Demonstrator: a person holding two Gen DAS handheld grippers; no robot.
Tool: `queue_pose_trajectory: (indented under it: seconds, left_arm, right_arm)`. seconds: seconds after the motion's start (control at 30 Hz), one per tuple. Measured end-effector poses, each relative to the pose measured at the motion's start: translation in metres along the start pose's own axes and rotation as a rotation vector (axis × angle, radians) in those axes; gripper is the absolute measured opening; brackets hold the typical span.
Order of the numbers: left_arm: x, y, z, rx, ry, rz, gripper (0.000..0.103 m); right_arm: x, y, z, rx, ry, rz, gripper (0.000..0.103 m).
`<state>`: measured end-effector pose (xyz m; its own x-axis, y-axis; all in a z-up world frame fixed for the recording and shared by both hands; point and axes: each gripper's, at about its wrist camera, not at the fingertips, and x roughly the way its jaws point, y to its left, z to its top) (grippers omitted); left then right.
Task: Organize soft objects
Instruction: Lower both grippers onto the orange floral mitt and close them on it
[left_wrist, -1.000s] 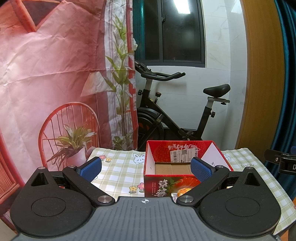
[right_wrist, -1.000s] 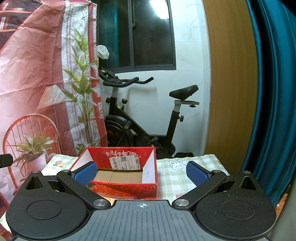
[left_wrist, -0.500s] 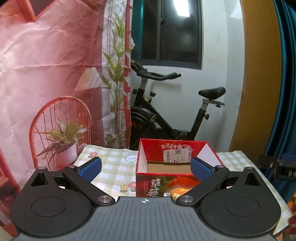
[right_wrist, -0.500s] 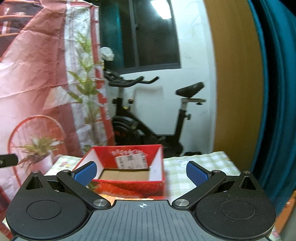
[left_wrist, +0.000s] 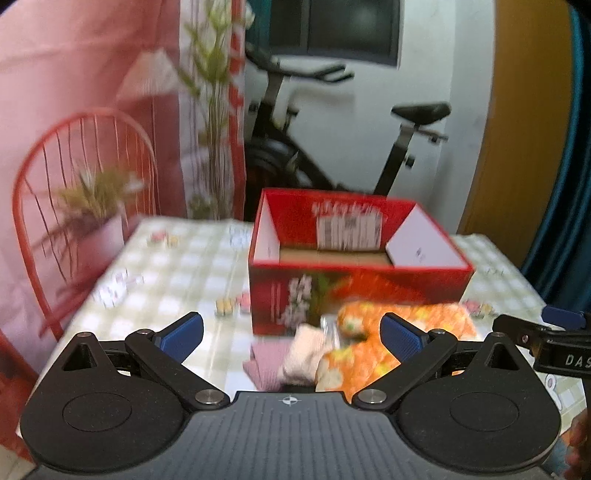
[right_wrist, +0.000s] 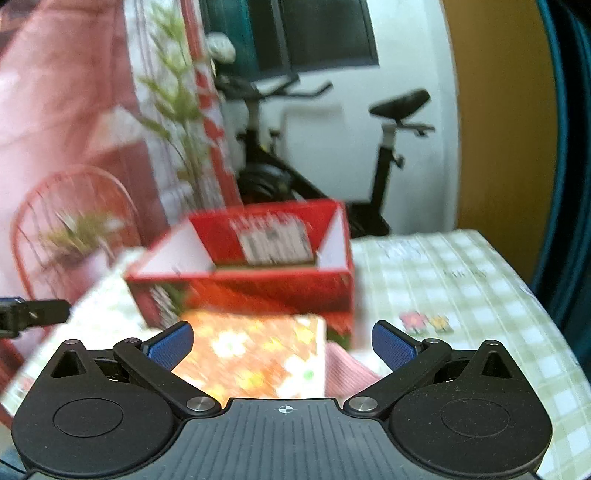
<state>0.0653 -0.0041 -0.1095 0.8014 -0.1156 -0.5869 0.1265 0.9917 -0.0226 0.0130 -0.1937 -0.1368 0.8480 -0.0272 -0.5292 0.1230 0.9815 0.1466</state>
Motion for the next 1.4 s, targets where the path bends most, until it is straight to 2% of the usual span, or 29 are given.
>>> queue_pose_trajectory:
  seconds: [0.07,0.17,0.23,0.27,0.43,0.6,0.73,0.8,0.87,0.93,1.03,1.13,1.37,1.4]
  left_arm:
    - [0.013,0.005,-0.003,-0.012,0.028,-0.015,0.103]
    - [0.029,0.01,-0.009,-0.019,0.062,-0.031,0.103]
    - [0.037,0.01,-0.013,-0.021,0.091,-0.042,0.102]
    - [0.042,0.011,-0.015,-0.025,0.109,-0.052,0.101]
    - [0.065,0.015,-0.026,-0.084,0.191,-0.166,0.08]
    - [0.081,0.016,-0.037,-0.123,0.23,-0.246,0.07]
    - [0.091,0.014,-0.042,-0.154,0.26,-0.282,0.067]
    - [0.093,0.013,-0.044,-0.171,0.271,-0.296,0.066]
    - [0.094,0.013,-0.045,-0.182,0.277,-0.312,0.06]
    - [0.093,0.014,-0.046,-0.19,0.275,-0.327,0.045]
    - [0.09,0.012,-0.043,-0.168,0.247,-0.305,0.025]
    - [0.083,0.015,-0.04,-0.171,0.218,-0.302,0.02]
    - [0.07,0.012,-0.036,-0.139,0.167,-0.293,0.017]
    - [0.069,0.012,-0.036,-0.136,0.161,-0.293,0.016]
  right_arm:
    - [0.013,-0.001,-0.003,0.003,0.051,-0.024,0.103]
    - [0.027,-0.003,-0.011,0.032,0.082,-0.01,0.102]
    - [0.035,-0.004,-0.016,0.018,0.1,0.002,0.1]
    - [0.038,-0.003,-0.018,0.01,0.11,0.01,0.095]
    - [0.05,-0.003,-0.025,0.001,0.158,0.051,0.076]
    - [0.055,-0.007,-0.026,0.01,0.171,0.079,0.067]
    - [0.06,-0.01,-0.026,0.022,0.18,0.095,0.066]
    - [0.061,-0.01,-0.026,0.024,0.181,0.103,0.063]
    - [0.062,-0.01,-0.026,0.023,0.183,0.113,0.06]
    - [0.061,-0.008,-0.026,0.018,0.179,0.114,0.058]
    - [0.058,-0.007,-0.023,0.009,0.166,0.114,0.049]
    - [0.053,-0.006,-0.019,-0.002,0.142,0.117,0.037]
    - [0.045,-0.004,-0.013,-0.02,0.114,0.161,0.009]
    - [0.044,-0.003,-0.013,-0.021,0.11,0.166,0.008]
